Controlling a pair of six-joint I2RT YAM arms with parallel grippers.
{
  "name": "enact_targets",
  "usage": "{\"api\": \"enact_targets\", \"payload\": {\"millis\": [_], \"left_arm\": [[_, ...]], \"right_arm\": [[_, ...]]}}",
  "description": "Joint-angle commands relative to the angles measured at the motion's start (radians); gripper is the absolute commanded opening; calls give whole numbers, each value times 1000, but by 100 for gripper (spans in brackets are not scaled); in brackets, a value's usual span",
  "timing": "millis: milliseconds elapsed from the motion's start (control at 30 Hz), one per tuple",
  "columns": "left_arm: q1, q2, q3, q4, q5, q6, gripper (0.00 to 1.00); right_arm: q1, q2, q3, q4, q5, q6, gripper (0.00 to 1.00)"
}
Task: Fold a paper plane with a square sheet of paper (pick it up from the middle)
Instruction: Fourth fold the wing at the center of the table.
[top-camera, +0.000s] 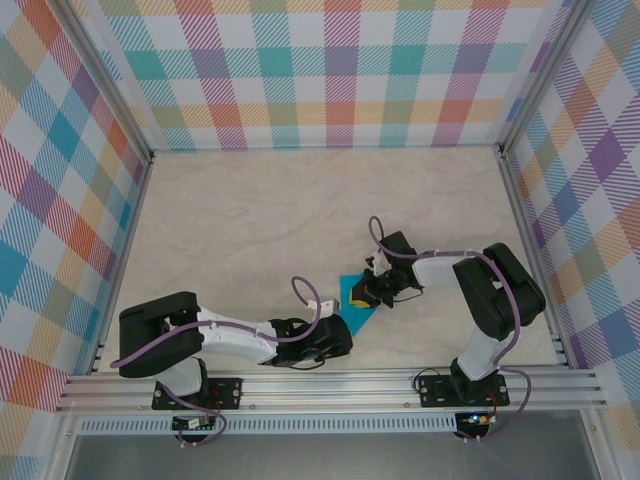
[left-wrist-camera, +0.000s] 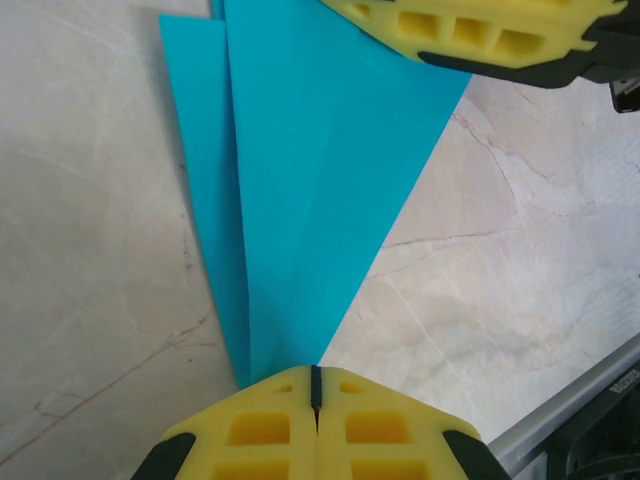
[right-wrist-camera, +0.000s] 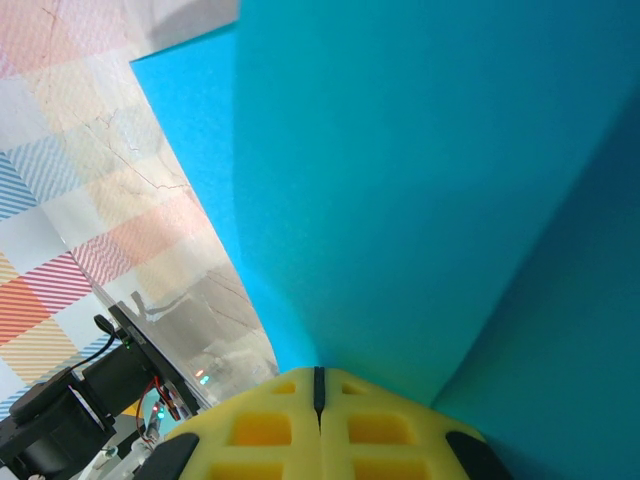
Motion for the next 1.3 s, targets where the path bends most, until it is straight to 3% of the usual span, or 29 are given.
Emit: {"api": "enact_targets", "payload": {"millis": [0,200,500,667,933,1267], "left_arm": [[-18,14,-3,48,20,24,0],[-33,3,-14,0,-21,-6,0],[5,-202,-33,-94,-154,40,0],[44,-182,-109,55,-93,13,0],[57,-67,-86,223,3,75,0],[68,-51,-58,90,-60,57,0]], "right_arm": [[9,83,-47,-66,175,-5,0],[10,81,-55,-62,180,-3,0],[9,83,-55,-65,180,-8,0],[10,87,-47,-67,177,-8,0],[10,90,-42,-76,180,-12,0],[9,96,-45,-69,177,-8,0]]}}
